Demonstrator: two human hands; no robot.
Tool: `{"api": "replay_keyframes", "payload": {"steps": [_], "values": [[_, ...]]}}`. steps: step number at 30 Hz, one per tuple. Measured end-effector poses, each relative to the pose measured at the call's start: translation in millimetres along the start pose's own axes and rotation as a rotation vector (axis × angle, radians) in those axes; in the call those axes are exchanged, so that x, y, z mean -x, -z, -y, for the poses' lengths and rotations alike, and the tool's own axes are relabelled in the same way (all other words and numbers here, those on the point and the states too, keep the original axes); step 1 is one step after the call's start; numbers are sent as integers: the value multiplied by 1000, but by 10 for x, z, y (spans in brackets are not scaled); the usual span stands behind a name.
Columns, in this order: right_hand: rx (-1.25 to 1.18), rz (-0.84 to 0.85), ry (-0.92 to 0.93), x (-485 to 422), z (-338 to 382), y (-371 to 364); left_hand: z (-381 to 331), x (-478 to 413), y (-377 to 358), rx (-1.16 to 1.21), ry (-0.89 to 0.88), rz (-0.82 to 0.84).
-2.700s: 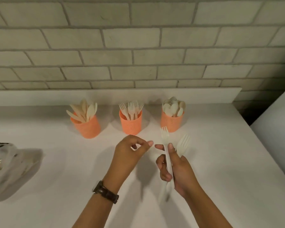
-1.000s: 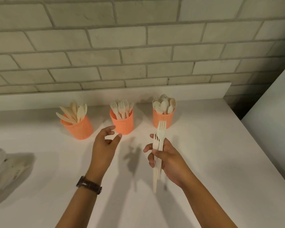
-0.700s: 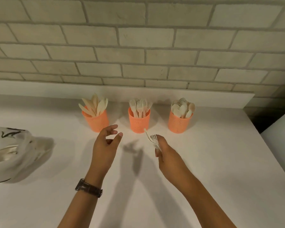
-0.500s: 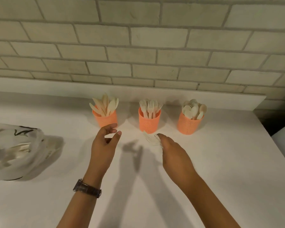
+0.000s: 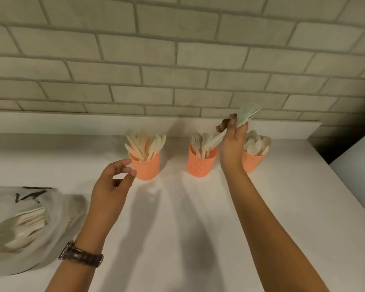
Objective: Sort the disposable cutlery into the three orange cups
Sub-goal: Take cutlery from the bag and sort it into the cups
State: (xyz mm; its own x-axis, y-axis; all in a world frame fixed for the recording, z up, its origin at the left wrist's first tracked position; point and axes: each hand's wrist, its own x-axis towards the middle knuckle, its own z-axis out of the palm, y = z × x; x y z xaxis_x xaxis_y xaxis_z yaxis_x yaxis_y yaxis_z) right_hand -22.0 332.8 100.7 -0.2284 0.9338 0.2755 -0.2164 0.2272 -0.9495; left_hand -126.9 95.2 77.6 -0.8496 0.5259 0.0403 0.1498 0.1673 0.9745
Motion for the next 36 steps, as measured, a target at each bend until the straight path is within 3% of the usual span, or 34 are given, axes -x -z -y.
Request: {"api": "replay_keyframes", "payload": {"steps": [6,10,12,18,24,29,33,36], "values": [[253,-140,31,-94,-473,-237,53,-58,305,7,-7,-15],[884,-17,10,-49,-854,-109,124,-61,389,15,13,-38],[979,33,-6,6,-837,-51,139,-56,417,13,18,-53],[891,96,119,418,-483,5,67,168,662,-39,5,-132],[685,407,228,1284,-286,-297,129,573,1322,-180,-2,-383],[520,678,219,2029,-368,-678,415,791,1973,-444,-53,-551],[467,854,243,2438,-416,-1056,668,708,2376,-515,-73,-581],[438,906,209,2620,-357,-1428,811,534,2558,-478,-10,-512]]}}
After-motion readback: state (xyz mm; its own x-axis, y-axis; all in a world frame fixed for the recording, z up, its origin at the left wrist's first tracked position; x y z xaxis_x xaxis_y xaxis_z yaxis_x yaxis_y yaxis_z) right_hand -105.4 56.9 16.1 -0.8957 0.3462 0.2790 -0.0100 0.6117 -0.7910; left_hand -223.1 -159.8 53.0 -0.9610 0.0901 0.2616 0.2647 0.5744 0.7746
